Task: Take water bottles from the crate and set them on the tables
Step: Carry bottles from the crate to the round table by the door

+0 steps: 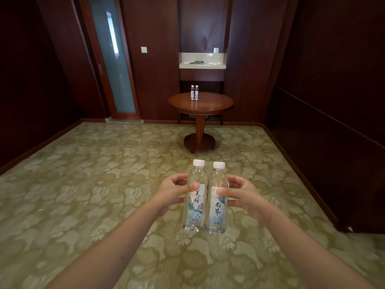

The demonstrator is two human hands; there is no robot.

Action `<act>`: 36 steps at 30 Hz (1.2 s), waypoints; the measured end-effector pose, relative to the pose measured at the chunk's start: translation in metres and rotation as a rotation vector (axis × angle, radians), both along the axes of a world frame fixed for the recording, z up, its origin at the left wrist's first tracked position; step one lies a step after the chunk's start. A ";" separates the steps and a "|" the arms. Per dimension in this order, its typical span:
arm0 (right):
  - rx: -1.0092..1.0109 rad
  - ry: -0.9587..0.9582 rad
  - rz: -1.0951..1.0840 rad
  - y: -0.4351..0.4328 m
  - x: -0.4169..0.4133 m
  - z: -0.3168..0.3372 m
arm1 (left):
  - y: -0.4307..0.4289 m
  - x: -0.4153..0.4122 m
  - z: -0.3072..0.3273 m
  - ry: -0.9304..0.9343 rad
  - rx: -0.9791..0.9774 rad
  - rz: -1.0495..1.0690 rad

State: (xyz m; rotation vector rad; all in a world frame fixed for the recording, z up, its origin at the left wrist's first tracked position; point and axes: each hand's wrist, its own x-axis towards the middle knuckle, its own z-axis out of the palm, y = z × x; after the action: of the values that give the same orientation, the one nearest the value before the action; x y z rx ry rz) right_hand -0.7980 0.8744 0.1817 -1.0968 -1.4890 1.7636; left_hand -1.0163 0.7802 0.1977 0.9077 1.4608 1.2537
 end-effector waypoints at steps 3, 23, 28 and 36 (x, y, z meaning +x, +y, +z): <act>-0.029 0.004 -0.025 0.051 -0.017 -0.003 | 0.056 -0.019 0.000 0.017 -0.018 -0.015; 0.019 0.011 0.121 0.482 -0.089 0.013 | 0.467 -0.081 0.003 -0.031 0.026 0.087; 0.018 -0.006 0.129 0.570 -0.110 0.008 | 0.553 -0.103 -0.002 -0.039 0.016 0.096; 0.051 -0.027 0.090 0.735 -0.167 -0.002 | 0.727 -0.164 -0.021 -0.072 0.027 0.079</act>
State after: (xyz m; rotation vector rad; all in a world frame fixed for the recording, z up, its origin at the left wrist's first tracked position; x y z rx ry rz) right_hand -0.9647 1.6096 0.1793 -1.0468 -1.6134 1.7669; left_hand -1.1805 1.5072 0.1765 0.8204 1.4379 1.3536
